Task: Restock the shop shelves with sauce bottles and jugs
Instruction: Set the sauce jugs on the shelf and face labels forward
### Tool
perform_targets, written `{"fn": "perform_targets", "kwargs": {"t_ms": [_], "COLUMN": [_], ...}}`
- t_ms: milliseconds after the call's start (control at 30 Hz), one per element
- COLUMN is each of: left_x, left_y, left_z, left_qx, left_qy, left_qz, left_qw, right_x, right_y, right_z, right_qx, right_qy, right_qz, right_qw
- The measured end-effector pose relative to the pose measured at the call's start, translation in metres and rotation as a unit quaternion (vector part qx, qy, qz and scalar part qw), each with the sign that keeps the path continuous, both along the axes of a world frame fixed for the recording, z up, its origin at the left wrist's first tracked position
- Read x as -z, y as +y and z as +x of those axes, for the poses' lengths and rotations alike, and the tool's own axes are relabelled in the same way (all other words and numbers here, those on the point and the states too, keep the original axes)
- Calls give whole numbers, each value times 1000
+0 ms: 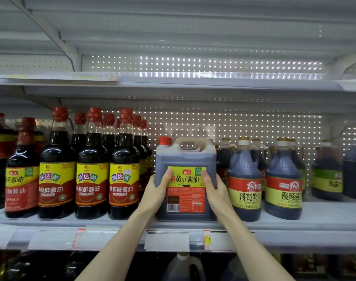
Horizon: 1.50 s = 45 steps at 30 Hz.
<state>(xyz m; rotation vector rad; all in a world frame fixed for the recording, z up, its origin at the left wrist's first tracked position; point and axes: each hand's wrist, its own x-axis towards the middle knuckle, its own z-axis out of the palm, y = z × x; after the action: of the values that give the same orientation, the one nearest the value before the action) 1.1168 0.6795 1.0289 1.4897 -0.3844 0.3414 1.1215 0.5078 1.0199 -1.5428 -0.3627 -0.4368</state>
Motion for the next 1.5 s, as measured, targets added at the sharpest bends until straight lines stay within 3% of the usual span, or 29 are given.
{"fn": "perform_targets", "kwargs": {"t_ms": [433, 1500], "left_x": [8, 5], "left_y": [0, 0], "left_z": [10, 1], "left_qx": [-54, -70], "left_qy": [12, 27], "left_qz": [-7, 16], "left_qw": [998, 997], "right_x": [-4, -5], "right_y": [-3, -1], "right_z": [-2, -5], "right_qx": [-28, -10], "right_qy": [2, 6], "right_qz": [-5, -14], "right_qw": [1000, 1000]}}
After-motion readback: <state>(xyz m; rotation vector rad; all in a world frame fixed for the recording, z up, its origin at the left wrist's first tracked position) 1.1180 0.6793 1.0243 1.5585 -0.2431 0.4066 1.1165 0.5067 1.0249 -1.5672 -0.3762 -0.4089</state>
